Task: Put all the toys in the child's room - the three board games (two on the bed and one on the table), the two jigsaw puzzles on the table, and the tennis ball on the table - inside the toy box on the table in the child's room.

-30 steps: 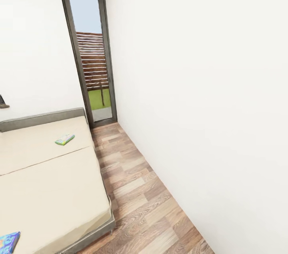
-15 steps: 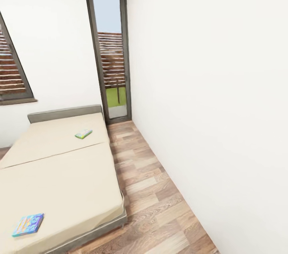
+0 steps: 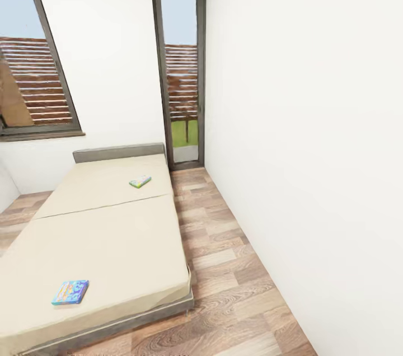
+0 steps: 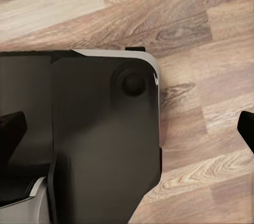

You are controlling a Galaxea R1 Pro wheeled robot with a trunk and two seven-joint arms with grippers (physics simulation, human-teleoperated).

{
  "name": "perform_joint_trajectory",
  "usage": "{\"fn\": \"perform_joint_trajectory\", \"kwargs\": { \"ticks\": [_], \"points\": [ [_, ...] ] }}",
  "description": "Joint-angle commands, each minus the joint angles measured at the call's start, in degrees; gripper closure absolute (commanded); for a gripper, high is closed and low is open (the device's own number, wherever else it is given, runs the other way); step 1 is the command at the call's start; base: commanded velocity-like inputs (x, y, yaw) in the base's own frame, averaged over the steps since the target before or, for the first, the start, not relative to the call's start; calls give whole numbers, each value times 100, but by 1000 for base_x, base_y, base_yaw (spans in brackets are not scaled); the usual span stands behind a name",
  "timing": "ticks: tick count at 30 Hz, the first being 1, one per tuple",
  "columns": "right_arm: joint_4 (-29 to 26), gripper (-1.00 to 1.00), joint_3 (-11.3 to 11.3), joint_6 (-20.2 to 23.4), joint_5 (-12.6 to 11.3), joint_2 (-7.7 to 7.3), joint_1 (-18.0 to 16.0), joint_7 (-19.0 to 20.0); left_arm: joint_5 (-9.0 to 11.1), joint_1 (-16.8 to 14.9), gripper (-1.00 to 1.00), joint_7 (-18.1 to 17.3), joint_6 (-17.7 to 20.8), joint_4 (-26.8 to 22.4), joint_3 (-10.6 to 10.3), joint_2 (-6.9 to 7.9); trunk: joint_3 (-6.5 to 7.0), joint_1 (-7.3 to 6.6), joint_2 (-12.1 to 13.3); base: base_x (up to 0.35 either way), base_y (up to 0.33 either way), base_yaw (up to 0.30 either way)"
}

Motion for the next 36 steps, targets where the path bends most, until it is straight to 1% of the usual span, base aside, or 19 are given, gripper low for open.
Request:
{"fn": "perform_joint_trajectory", "kwargs": {
  "ticks": [1, 9, 12, 17, 19, 20, 22, 23, 24, 26, 27, 29, 30, 31, 32, 33, 35, 36],
  "points": [
    [3, -100, 1, -19, -6, 2, -5, -17, 0, -7, -100, -1, -20, 7, 0, 0, -16, 3, -13, 0, 0, 272],
    [1, -100, -4, -26, -9, 2, -3, -18, 2, -7, -100, 0, -23, 7, -1, 0, -37, 3, -13, 0, 0, 263],
    [-3, -100, -11, -29, -12, -3, -4, -12, 7, -7, -100, 0, -27, 7, 13, 8, -39, 3, -13, 0, 0, 108],
    [-36, -100, 27, 19, 60, 2, -4, 2, 18, -7, -100, -169, 1, -32, 25, 53, -40, 3, -13, 0, 0, 29],
    [-57, -100, 34, 21, 74, -1, -7, 23, 19, -13, -100, -366, 40, -88, 30, 62, -41, 3, -13, 0, 0, 9],
    [-72, -100, 36, 17, 80, -2, -18, 32, 19, -23, -100, -570, 113, -171, 30, 68, -41, 3, -13, 0, 0, 5],
    [-103, -100, 33, 34, 84, 3, -31, 31, 21, -54, -100, -831, 284, -318, 26, 82, -41, 3, -13, 0, 0, 4],
    [-197, -100, 31, 55, 79, 2, -40, 30, 31, -108, -100, -1177, 603, -551, 29, 126, -41, 3, -13, 0, 0, 2],
    [-273, -100, 25, 72, 72, 2, -43, 29, 36, -137, -100, -1372, 806, -704, 34, 164, -41, 3, -13, 0, 0, 1],
    [-717, -100, -1, 226, 34, -43, -40, 31, 52, -205, -100, -2144, 1618, -1435, 55, 378, -41, 3, -13, 0, 0, 1],
    [-870, -100, -8, 298, 26, -59, -36, 31, 54, -215, -100, -2320, 1795, -1625, 58, 434, -41, 3, -13, 0, 0, 0],
    [-1729, -100, -33, 747, 6, -101, -2, 40, 60, -237, -100, -2879, 2355, -2312, 86, 623, -41, 3, -13, 0, 0, 0],
    [-2011, -100, -44, 892, -3, -106, 1, 42, 61, -240, -100, -2976, 2452, -2461, 115, 658, -41, 3, -13, 0, 0, 0],
    [-2647, -100, -79, 1230, -31, -113, 8, 46, 62, -248, -100, -3123, 2610, -2740, 223, 717, -41, 3, -13, 0, 0, 0],
    [-3360, -100, -122, 1648, -68, -116, 32, 48, 63, -253, -100, -3217, 2741, -3007, 392, 755, -41, 3, -13, 0, 0, 0],
    [-3741, -100, -140, 1897, -89, -114, 57, 49, 63, -254, -100, -3249, 2806, -3142, 489, 764, -41, 3, -13, 0, 0, 0],
    [-5369, -100, -186, 3115, -155, -95, 274, 51, 59, -259, -100, -3321, 3101, -3734, 844, 785, -41, 3, -13, 0, 0, 0],
    [-5767, -100, -192, 3437, -165, -87, 337, 52, 58, -261, -100, -3330, 3194, -3899, 914, 788, -41, 3, -13, 0, 0, 0]
  ]
}}
